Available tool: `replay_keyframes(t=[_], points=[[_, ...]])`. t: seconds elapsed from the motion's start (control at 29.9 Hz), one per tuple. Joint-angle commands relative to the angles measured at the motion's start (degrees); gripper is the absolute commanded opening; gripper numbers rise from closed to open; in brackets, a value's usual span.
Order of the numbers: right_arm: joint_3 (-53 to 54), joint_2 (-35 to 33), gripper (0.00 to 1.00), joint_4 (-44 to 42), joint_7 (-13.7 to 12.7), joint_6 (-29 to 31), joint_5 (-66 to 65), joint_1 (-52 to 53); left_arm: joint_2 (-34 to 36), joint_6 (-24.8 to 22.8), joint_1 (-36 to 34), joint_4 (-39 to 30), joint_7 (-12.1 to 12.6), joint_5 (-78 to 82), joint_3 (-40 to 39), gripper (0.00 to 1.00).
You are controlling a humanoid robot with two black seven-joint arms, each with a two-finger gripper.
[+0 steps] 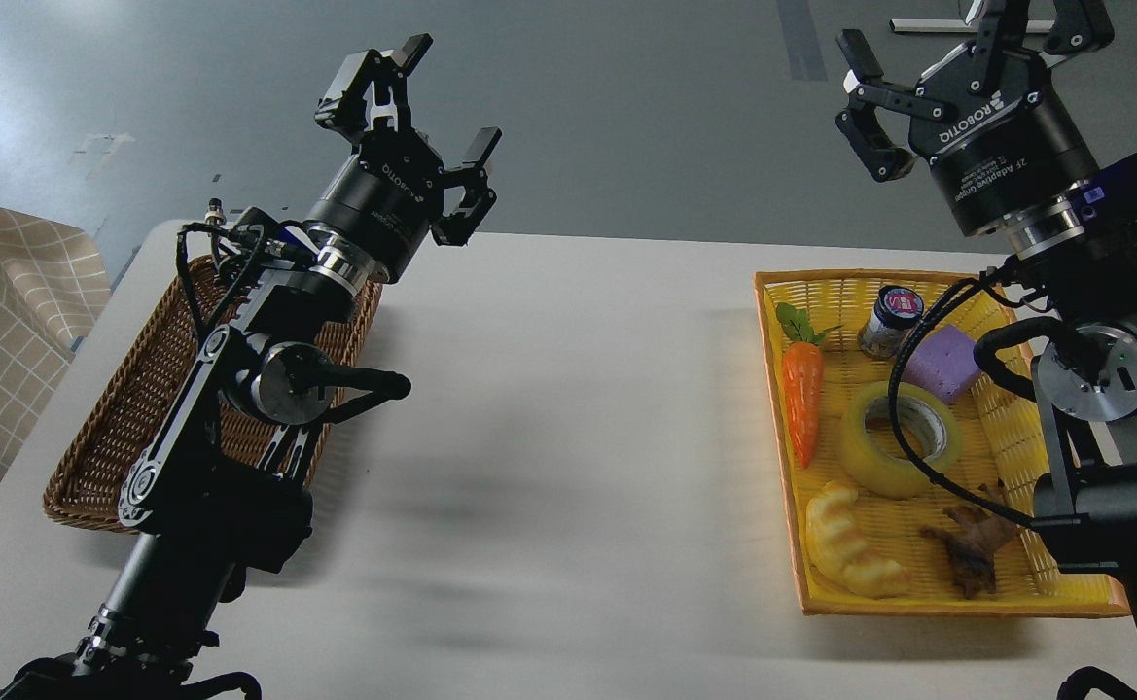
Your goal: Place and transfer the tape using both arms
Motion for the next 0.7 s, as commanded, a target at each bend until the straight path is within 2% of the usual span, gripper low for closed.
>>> replay_keyframes(t=[0.0, 0.67], points=[[0.0, -0.1, 1.00, 0.9, 0.0, 0.3, 0.0, -0.1, 0.0, -0.1, -0.1, 0.1, -0.1, -0.1, -0.2, 0.98], [0.3, -0.2, 1.00, 0.3, 0.1, 0.3, 0.0, 0.0, 0.0, 0.2, 0.1, 0.4, 0.0, -3.0, -0.4, 0.98]])
